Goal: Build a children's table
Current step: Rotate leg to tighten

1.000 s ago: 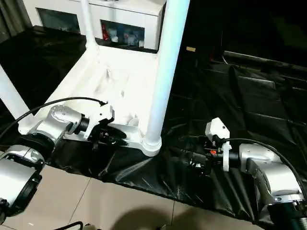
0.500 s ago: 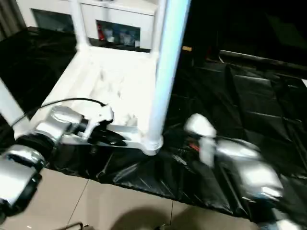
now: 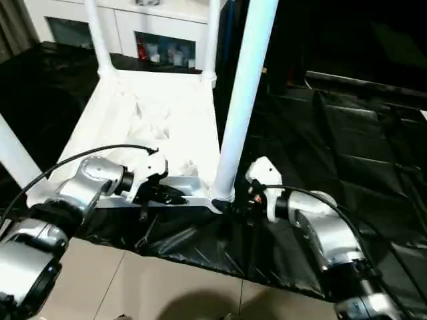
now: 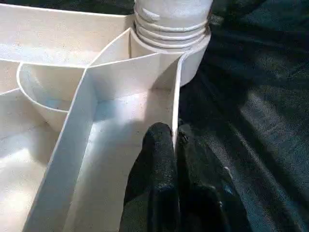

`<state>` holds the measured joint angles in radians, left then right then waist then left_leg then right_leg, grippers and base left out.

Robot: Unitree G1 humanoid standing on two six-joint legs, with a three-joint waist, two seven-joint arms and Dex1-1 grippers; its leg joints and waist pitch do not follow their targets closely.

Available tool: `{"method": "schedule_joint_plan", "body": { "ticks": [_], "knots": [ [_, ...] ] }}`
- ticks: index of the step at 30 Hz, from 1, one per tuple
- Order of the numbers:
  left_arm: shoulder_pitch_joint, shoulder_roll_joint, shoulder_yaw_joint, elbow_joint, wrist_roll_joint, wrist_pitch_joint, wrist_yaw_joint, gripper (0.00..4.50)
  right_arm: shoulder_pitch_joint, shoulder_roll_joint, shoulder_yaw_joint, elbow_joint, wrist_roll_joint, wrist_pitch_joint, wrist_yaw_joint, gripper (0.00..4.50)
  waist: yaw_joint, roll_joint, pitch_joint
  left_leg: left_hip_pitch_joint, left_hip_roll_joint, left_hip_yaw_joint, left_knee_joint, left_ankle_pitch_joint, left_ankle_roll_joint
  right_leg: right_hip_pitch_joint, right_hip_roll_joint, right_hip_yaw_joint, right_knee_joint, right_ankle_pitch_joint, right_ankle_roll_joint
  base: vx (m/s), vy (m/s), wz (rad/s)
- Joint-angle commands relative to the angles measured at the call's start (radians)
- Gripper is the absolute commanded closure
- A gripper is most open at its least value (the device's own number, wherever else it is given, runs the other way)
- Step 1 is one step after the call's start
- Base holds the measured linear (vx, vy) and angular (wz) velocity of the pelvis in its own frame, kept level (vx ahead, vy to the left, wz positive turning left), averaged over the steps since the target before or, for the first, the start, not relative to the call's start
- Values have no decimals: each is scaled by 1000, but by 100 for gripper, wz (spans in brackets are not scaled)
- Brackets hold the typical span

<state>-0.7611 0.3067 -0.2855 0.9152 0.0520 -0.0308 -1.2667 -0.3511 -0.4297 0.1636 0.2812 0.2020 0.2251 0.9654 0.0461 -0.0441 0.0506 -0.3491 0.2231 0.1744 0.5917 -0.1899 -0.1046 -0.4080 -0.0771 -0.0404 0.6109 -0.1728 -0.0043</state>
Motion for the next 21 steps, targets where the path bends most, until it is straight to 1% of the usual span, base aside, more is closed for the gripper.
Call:
{"method": "schedule_joint_plan", "body": {
  "ticks": [1, 4, 5, 7, 8, 9, 10, 13, 14, 15, 16, 17, 18, 21],
  "knots": [
    [45, -10, 25, 7, -26, 37, 30, 450, -15, 3, -1, 22, -10, -19, -7, 113, 4, -6, -60, -4, 2, 6, -71, -223, 40, 49, -46, 29, -78, -276, -199, 0, 0, 0],
    [57, -5, 25, -17, -25, 48, 36, 450, -24, 16, 3, 44, -17, -32, -14, 141, 2, -5, -61, -4, 1, 7, -71, -218, 41, 50, -45, 28, -76, -254, -209, 0, 0, 0],
    [57, -5, 26, -18, -25, 50, 37, 450, -24, 20, 5, 46, -18, -33, -14, 151, 0, -5, -60, -4, 0, 8, -71, -223, 42, 50, -44, 28, -77, -259, -209, 0, 0, 0],
    [57, -4, 26, -19, -23, 51, 40, 450, -25, 24, 11, 53, -20, -39, -14, 158, 0, -5, -58, -4, 0, 8, -72, -232, 41, 49, -45, 28, -80, -287, -199, 0, 0, 0],
    [58, -3, 26, -22, -21, 52, 43, 450, -25, 29, 16, 61, -25, -48, -15, 165, -2, -8, -58, -5, 0, 7, -72, -236, 39, 49, -45, 28, -82, -302, -193, 0, 0, 0],
    [59, -3, 26, -22, -21, 52, 44, 450, -25, 29, 16, 61, -25, -48, -15, 165, -1, -7, -59, -5, 0, 7, -72, -237, 39, 49, -46, 28, -82, -305, -191, 0, 0, 0],
    [60, -3, 29, -29, -19, 60, 52, 450, -28, 37, 17, 73, -31, -58, -19, 189, -4, -6, -58, -5, 0, 6, -73, -244, 38, 48, -46, 28, -83, -318, -187, 0, 0, 0],
    [60, -3, 31, -34, -15, 65, 66, 450, -32, 44, 18, 85, -35, -63, -25, 201, -8, -6, -56, -6, -1, 5, -75, -258, 36, 47, -45, 27, -86, -350, -179, 0, 0, 0],
    [63, -4, 33, -42, -13, 71, 80, 450, -32, 52, 21, 94, -40, -71, -32, 211, -7, -5, -56, -5, -1, 5, -75, -261, 35, 46, -45, 27, -87, -356, -176, 0, 0, 0],
    [63, -4, 34, -44, -12, 72, 82, 450, -32, 53, 22, 95, -41, -73, -33, 211, -9, -6, -56, -4, 0, 5, -75, -264, 34, 44, -45, 27, -87, -360, -176, 0, 0, 0],
    [65, -7, 36, -48, -12, 77, 92, 450, -30, 56, 24, 100, -44, -78, -35, 229, -9, -6, -55, -4, 1, 5, -75, -269, 32, 44, -46, 28, -88, -368, -175, 0, 0, 0],
    [66, -11, 36, -53, -12, 81, 99, 450, -27, 59, 26, 102, -46, -83, -38, 229, -9, -6, -55, -4, 0, 5, -74, -271, 32, 43, -46, 28, -89, -372, -175, 0, 0, 0],
    [68, -19, 40, -57, -8, 83, 128, 450, -21, 63, 29, 100, -48, -85, -41, 235, -10, -4, -55, -3, 0, 5, -75, -272, 33, 43, -45, 28, -89, -372, -173, 0, 0, 0],
    [70, -41, 45, -59, 6, 80, 206, 450, -4, 77, 25, 99, -47, -85, -57, 241, -10, -6, -54, -2, 0, 6, -75, -277, 35, 41, -43, 28, -91, -372, -172, 0, 0, 0]
  ]
}}
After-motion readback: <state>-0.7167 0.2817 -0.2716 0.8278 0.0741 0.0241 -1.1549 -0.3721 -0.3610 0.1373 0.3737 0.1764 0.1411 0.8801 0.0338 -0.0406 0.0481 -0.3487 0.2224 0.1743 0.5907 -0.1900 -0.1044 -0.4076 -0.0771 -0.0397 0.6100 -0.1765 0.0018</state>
